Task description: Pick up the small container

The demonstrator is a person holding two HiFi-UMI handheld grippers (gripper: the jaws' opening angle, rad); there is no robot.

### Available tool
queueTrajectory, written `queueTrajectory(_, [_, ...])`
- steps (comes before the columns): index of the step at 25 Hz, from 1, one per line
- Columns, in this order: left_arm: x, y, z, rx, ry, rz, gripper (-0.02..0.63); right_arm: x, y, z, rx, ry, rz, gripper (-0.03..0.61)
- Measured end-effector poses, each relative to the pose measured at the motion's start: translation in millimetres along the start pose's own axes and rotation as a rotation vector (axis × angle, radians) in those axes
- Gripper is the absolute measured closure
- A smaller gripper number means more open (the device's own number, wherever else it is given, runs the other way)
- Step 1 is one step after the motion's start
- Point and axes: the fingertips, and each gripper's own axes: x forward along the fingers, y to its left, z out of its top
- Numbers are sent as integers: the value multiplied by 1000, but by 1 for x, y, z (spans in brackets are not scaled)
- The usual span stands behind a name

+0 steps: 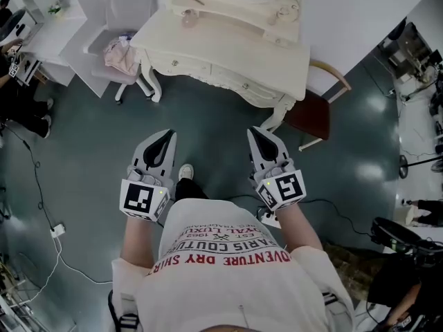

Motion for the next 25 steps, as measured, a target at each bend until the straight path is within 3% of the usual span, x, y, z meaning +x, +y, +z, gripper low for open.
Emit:
queueTrajectory(6, [16, 3, -15, 5, 20, 10, 606, 13, -16, -18, -13, 49, 7, 580])
queueTrajectory(11, [46, 43, -14, 62, 2, 35, 606, 59, -29, -23, -9, 52, 19, 580])
queueTrajectory(17, [104, 126, -26, 65, 11, -18, 606, 157, -44, -37, 11, 69, -29, 580])
queueTrajectory(25, [205, 276, -27, 61, 19, -81, 606, 323, -74, -29, -24, 82, -94, 580])
